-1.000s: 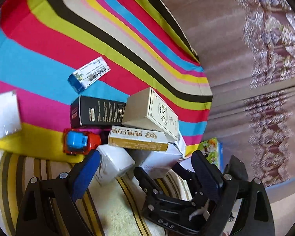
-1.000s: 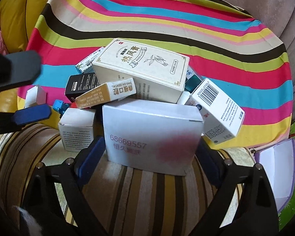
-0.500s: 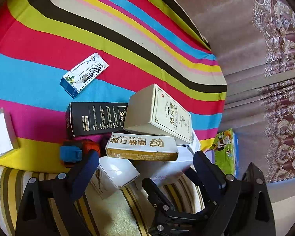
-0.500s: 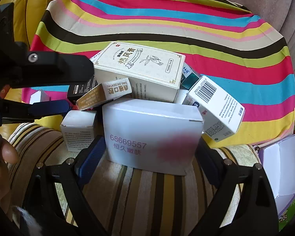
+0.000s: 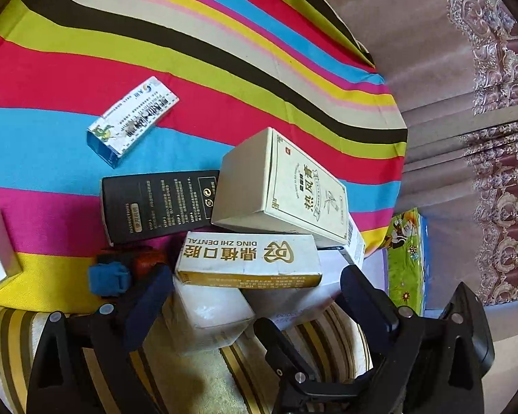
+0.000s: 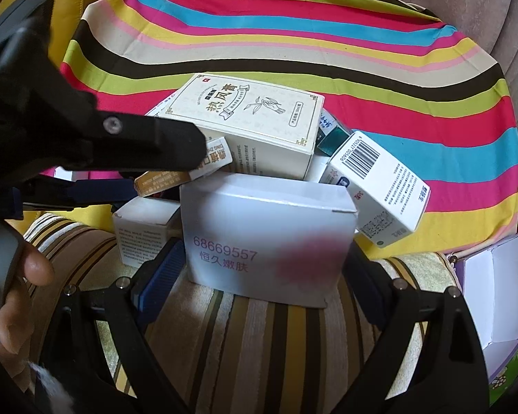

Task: Organize rigid objects
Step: 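Grasp the yellow-labelled dental box with the left gripper while the right grasps the large white box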

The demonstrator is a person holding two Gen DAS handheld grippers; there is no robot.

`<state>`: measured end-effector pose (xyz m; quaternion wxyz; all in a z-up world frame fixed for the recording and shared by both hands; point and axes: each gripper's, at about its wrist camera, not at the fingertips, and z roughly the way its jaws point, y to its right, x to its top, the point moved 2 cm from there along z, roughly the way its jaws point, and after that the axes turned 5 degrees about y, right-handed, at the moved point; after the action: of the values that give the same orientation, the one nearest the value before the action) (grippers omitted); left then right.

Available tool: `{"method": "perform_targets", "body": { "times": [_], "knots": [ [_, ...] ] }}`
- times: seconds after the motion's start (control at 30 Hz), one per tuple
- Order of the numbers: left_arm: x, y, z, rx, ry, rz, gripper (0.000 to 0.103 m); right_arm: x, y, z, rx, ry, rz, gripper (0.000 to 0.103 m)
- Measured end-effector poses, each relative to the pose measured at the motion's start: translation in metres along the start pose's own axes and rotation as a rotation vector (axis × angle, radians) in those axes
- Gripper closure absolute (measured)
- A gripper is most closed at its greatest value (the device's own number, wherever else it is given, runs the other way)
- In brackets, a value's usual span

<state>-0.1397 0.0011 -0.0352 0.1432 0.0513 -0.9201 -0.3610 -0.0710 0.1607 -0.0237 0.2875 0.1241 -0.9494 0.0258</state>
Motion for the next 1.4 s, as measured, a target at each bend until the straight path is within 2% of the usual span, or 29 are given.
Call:
{"method": "perform_targets", "body": {
  "times": [0.17, 0.23, 0.3, 0.57, 0.9, 1.17, 1.4],
  "knots": [
    [0.000, 0.003, 0.004, 0.010, 0.001, 0.014, 0.005, 0.000, 0.000, 0.000, 0.000, 0.000, 0.000, 0.011],
    [0.000, 0.004, 0.003, 0.019, 0.007, 0.024, 0.011, 0.000, 0.000, 0.000, 0.000, 0.000, 0.002, 0.011],
    [0.001, 0.004, 0.003, 0.020, 0.013, 0.022, 0.020, 0.001, -0.001, 0.000, 0.000, 0.001, 0.002, 0.011],
    [-0.001, 0.005, 0.001, 0.006, 0.036, 0.021, 0.020, 0.000, 0.001, -0.001, 0.018, 0.009, 0.007, 0.011],
    [-0.014, 0.003, -0.019, -0.040, 0.132, -0.016, 0.020, -0.004, 0.007, -0.012, 0.088, 0.039, 0.032, 0.012],
    [-0.029, -0.003, -0.039, -0.115, 0.248, -0.062, 0.020, -0.007, 0.016, -0.022, 0.153, 0.068, 0.068, 0.012],
    [-0.043, 0.003, -0.050, -0.121, 0.318, -0.045, 0.020, -0.013, 0.022, -0.042, 0.195, 0.126, 0.103, 0.012]
  ]
}}
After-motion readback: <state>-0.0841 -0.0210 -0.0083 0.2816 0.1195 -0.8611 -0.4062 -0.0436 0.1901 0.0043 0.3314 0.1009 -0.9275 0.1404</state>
